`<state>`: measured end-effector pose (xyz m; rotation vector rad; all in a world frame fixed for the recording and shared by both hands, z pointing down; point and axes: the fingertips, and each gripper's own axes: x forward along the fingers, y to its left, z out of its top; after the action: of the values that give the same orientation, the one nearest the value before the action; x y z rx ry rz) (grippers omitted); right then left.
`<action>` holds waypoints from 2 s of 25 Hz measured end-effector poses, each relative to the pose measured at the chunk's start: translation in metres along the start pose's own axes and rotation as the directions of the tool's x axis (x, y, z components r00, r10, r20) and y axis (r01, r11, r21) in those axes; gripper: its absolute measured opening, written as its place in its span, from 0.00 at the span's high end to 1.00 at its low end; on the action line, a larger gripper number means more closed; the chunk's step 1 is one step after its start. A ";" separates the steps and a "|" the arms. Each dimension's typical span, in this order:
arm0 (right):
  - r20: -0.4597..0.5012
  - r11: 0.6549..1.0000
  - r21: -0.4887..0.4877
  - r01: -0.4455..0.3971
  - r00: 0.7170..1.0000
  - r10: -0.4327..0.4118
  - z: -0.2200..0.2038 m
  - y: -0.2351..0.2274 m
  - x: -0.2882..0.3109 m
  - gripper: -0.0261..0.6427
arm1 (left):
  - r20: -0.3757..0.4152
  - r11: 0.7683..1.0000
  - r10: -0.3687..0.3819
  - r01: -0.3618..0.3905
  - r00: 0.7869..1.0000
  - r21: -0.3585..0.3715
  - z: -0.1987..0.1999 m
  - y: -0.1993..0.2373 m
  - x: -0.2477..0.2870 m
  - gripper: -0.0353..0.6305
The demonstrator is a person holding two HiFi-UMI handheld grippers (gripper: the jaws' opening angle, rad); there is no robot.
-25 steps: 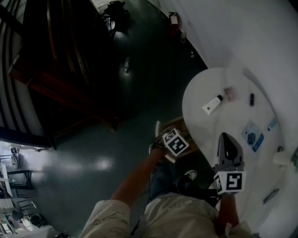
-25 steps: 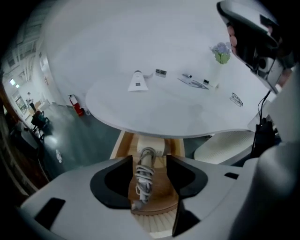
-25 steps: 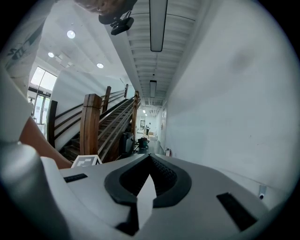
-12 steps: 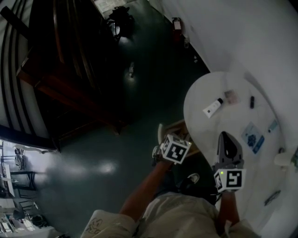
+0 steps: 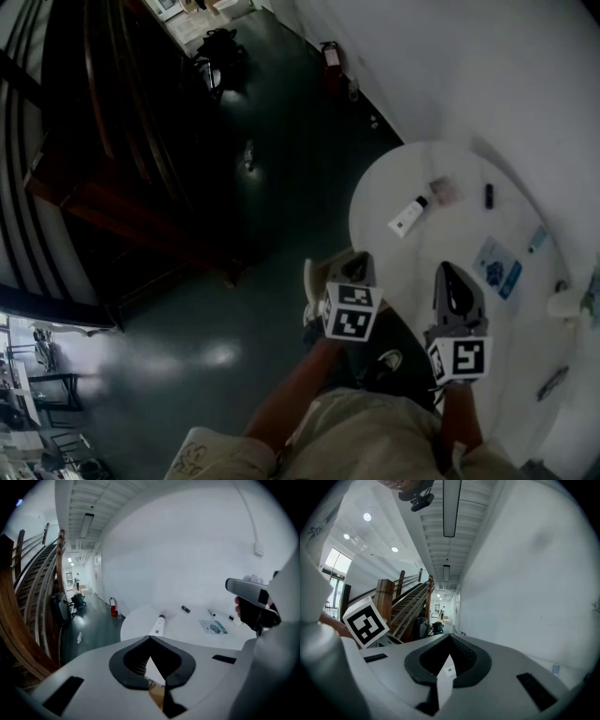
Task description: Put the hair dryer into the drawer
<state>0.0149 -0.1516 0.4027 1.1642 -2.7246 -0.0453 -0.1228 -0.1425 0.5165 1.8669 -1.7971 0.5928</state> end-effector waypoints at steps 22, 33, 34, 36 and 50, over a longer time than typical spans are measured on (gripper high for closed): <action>0.006 0.861 0.050 0.506 0.862 -0.506 0.000 -0.139 -0.167 0.95 | 0.470 0.875 -0.478 0.354 0.742 0.331 0.132 -0.243 -0.057 0.94; 0.014 0.702 0.053 0.710 0.703 -0.711 0.007 -0.170 -0.257 0.96 | 0.440 0.734 -0.678 0.509 0.589 0.449 0.128 -0.344 -0.092 0.94; 0.011 0.692 0.055 0.720 0.692 -0.721 0.007 -0.171 -0.262 0.96 | 0.431 0.724 -0.689 0.521 0.583 0.453 0.126 -0.349 -0.094 0.94; 0.002 0.674 0.062 0.736 0.675 -0.738 0.005 -0.172 -0.271 0.96 | 0.416 0.704 -0.709 0.538 0.569 0.464 0.122 -0.360 -0.097 0.94; -0.005 0.642 0.063 0.764 0.644 -0.765 -0.001 -0.177 -0.285 0.96 | 0.386 0.679 -0.733 0.564 0.560 0.471 0.113 -0.374 -0.093 0.94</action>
<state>0.3349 -0.0692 0.3431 2.2609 -2.0252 -0.0865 0.2440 -0.1287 0.3548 2.9376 -1.1110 0.0069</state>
